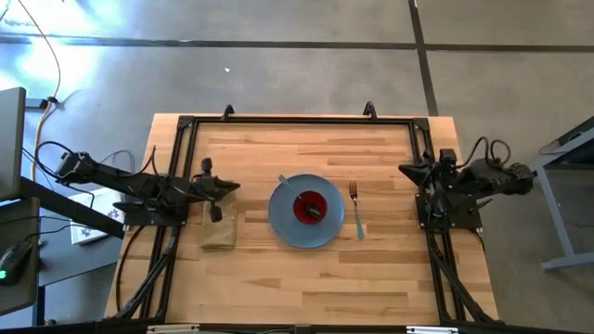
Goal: Set table place
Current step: Adjust the blue fork
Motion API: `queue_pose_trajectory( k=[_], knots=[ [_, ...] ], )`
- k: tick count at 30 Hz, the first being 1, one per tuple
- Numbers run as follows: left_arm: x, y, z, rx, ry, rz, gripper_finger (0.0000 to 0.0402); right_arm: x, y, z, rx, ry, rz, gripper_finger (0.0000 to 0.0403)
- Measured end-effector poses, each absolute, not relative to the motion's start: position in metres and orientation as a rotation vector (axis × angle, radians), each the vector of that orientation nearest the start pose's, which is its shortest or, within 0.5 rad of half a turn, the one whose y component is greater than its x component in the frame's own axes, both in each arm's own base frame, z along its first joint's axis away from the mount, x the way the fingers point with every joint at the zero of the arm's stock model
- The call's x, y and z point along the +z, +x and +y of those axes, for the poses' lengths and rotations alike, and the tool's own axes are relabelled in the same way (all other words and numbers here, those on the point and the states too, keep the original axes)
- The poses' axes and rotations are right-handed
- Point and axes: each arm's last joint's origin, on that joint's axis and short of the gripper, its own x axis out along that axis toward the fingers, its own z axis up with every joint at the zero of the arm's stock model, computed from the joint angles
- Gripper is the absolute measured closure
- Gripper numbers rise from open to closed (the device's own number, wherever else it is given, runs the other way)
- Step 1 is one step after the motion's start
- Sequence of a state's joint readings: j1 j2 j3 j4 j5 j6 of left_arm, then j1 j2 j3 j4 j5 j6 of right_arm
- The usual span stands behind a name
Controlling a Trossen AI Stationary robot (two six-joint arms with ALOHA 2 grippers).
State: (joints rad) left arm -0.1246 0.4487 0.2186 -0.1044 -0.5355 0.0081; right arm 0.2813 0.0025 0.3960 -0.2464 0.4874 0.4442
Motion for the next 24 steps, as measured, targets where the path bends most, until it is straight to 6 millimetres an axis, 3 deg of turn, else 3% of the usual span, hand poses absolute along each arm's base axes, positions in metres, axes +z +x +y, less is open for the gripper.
queue_pose_trajectory(
  k=[4,15,24],
  knots=[
    [0.178,0.119,0.000,0.404,0.125,0.235,0.0402,0.265,0.055,0.002,-0.178,0.513,-0.154,0.0403],
    [0.148,0.112,0.001,0.408,0.071,0.211,0.0401,0.259,0.057,0.002,-0.201,0.611,-0.107,0.0403],
    [0.148,0.112,0.001,0.408,0.068,0.216,0.0401,0.223,0.093,0.012,-0.434,0.812,0.266,0.0403]
  ],
)
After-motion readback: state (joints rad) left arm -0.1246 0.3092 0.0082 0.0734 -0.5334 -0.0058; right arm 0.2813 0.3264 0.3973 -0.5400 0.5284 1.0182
